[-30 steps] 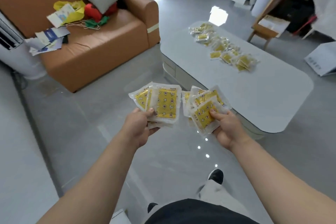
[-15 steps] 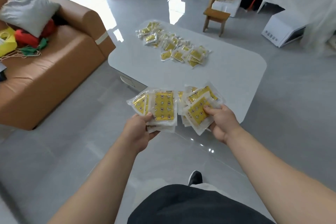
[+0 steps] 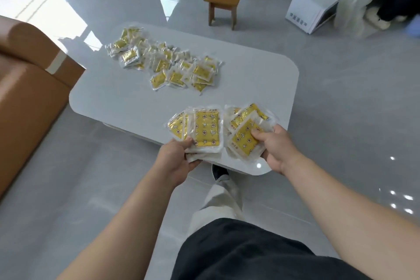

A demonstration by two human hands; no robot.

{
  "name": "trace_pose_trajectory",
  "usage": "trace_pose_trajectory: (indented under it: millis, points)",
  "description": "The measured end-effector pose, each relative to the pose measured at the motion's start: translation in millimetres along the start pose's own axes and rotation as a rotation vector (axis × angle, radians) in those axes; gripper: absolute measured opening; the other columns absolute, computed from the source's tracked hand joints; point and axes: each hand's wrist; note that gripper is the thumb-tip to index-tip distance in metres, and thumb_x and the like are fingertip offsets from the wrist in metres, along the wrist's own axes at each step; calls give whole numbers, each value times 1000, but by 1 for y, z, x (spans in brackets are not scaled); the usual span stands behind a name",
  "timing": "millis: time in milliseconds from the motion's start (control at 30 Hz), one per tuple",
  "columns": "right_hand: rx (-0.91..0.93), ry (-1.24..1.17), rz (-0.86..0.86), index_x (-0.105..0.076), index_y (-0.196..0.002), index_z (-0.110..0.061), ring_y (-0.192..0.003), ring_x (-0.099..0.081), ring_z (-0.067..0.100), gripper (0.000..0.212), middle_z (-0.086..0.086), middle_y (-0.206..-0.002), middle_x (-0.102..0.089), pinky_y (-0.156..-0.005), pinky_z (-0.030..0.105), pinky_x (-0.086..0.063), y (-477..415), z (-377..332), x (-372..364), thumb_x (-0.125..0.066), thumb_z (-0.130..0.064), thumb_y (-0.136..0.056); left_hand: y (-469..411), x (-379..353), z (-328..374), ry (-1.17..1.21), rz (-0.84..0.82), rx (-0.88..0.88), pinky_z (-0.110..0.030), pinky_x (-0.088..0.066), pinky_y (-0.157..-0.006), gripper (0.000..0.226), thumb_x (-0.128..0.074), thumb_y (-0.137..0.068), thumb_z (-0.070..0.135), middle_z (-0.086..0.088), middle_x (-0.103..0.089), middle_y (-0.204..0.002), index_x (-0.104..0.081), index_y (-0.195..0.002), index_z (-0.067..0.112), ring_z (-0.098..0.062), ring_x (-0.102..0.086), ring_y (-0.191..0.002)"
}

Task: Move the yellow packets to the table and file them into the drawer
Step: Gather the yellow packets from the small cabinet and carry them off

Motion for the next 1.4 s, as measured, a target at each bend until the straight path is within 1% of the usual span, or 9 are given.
trace_pose_trajectory:
  millis: [200, 433, 533, 700, 967, 1100, 1267, 1333, 1400]
  points:
    - [-24, 43, 48, -63, -119, -18, -99, -75, 27, 30, 5, -107, -78, -89, 50, -59, -80, -66, -13, -66, -1, -95, -77, -58, 70, -32, -2, 52, -41, -59, -74, 14, -56, -100, 5, -10, -74, -108, -61, -112, 9, -28, -73, -96]
    - [-55, 116, 87, -62, -114, -19, -95, -76, 26, 27, 6, -105, -77, -88, 52, -60, -165, -128, -34, -66, 0, -95, -153, -111, 125, -60, 38, 100, -45, -59, -82, 24, -61, -97, 4, -11, -71, -115, -62, -120, 11, -30, -70, -104]
    - [-60, 235, 82, -62, -110, -21, -100, -74, 26, 25, 6, -111, -74, -91, 52, -59, -213, -145, -41, -66, -1, -96, -191, -130, 133, -43, 117, 142, -43, -59, -78, 16, -61, -97, 4, -12, -69, -114, -61, -112, 8, -30, -69, -104]
    - [-80, 482, 55, -59, -107, -20, -101, -72, 26, 23, 6, -114, -70, -91, 52, -59, -315, -163, -52, -69, -5, -94, -265, -161, 138, -31, 251, 202, -38, -58, -69, 19, -63, -96, 7, -11, -66, -118, -61, -114, 7, -29, -68, -103]
    - [11, 870, -75, -56, -111, -20, -101, -69, 22, 28, 2, -108, -68, -95, 45, -57, -499, -162, -64, -73, -11, -91, -413, -209, 124, -32, 361, 205, -31, -56, -61, 20, -64, -97, 10, -4, -63, -107, -56, -115, 15, -18, -64, -84]
    - [62, 966, -112, -58, -121, -16, -100, -69, 21, 35, 5, -113, -68, -94, 42, -58, -569, -152, -72, -73, -12, -89, -477, -224, 114, -36, 430, 166, -31, -60, -68, 27, -66, -96, 15, -4, -63, -109, -58, -121, 15, -18, -64, -87]
    - [134, 1143, -106, -54, -129, -16, -108, -64, 21, 45, 3, -121, -64, -92, 33, -54, -616, -150, -86, -71, -27, -89, -528, -220, 95, -260, 575, -23, -39, -57, -89, 41, -67, -93, 21, 1, -62, -108, -51, -131, 15, -20, -62, -97]
    - [160, 1304, -82, -49, -137, -18, -115, -59, 24, 50, 3, -130, -59, -85, 30, -46, -623, -149, -88, -66, -32, -91, -533, -222, 87, -434, 636, -60, -33, -50, -87, 46, -65, -94, 26, 3, -56, -109, -47, -135, 14, -22, -58, -100]
    - [219, 1447, -24, -48, -135, -19, -121, -55, 27, 49, 4, -135, -55, -86, 33, -45, -626, -146, -90, -62, -35, -91, -536, -227, 83, -559, 687, -70, -36, -51, -86, 44, -63, -94, 31, 0, -58, -109, -48, -131, 12, -25, -59, -103]
Point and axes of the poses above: each hand's wrist, its own y-axis away from the middle knuckle, its own x-axis out of the back of the hand, z = x × y
